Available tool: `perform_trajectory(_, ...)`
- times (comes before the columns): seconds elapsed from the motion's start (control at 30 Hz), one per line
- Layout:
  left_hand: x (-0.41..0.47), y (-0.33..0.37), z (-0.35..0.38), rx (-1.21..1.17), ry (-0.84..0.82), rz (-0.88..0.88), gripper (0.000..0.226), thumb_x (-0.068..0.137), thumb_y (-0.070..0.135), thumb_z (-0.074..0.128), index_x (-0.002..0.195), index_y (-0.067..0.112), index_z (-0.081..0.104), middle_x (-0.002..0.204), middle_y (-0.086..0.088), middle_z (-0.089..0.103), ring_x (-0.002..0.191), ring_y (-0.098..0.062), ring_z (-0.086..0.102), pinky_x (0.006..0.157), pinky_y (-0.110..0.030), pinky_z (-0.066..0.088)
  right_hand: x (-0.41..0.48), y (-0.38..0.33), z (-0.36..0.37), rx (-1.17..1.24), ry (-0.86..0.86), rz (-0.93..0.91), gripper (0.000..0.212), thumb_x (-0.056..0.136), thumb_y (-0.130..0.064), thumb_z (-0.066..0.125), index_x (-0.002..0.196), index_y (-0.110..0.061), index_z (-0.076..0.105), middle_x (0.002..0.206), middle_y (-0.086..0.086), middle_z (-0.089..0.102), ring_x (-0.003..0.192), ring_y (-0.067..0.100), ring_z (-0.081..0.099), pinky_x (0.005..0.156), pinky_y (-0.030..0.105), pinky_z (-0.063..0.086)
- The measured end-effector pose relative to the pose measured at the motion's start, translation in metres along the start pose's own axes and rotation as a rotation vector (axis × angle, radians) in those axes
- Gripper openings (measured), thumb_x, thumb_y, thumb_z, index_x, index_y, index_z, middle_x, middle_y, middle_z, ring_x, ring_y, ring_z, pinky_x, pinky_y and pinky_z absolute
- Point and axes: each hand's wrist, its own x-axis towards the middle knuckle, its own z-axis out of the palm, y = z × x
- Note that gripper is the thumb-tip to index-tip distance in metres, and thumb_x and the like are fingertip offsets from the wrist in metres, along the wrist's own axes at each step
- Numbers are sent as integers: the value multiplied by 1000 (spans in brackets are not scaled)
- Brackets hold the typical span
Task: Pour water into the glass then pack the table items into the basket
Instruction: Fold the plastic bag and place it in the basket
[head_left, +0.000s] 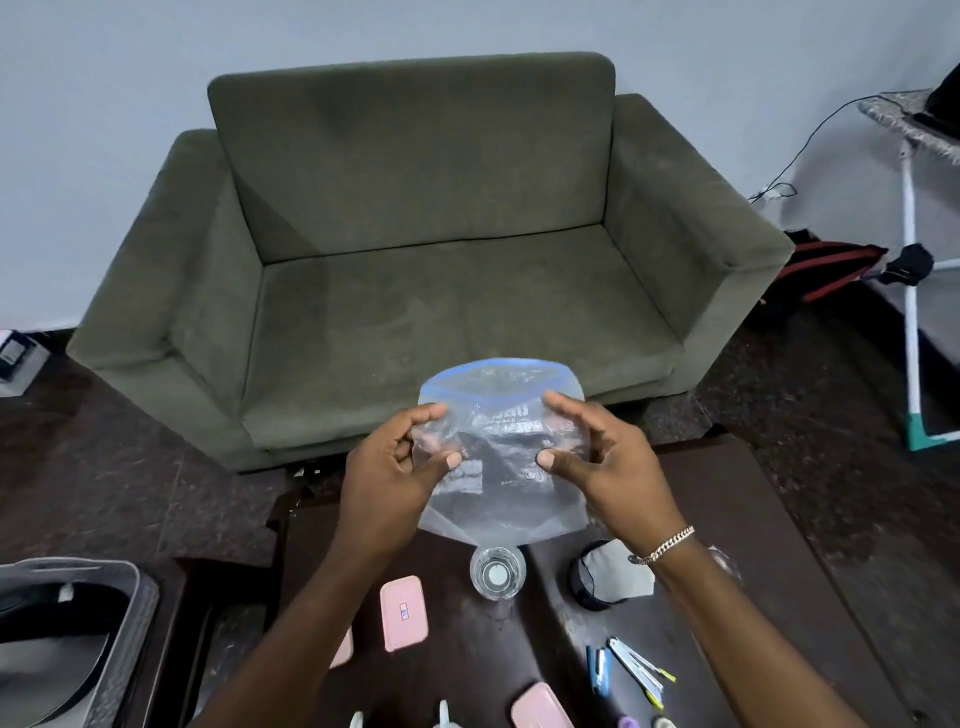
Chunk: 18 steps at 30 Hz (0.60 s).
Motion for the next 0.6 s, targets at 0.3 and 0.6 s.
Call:
perform_trajectory(0.3,-7,-3,-13,298,149,121,24,87,20,82,67,12,70,75,5,48,64,-5,48,62,-13,36,5,-3,2,-115,41,94,9,87,-10,77,83,-18,77,88,1,65,78,4,61,76,17,44)
perform_trajectory(0.6,-18,-8,-12,-92,16,42,36,84,35,80,99,31,47,98,-2,69,91,-9,72,76,-25,57,8,-5,17,150,21,128,32,100,-27,62,71,-13,61,68,-2,54,64,14,47,64,30,40)
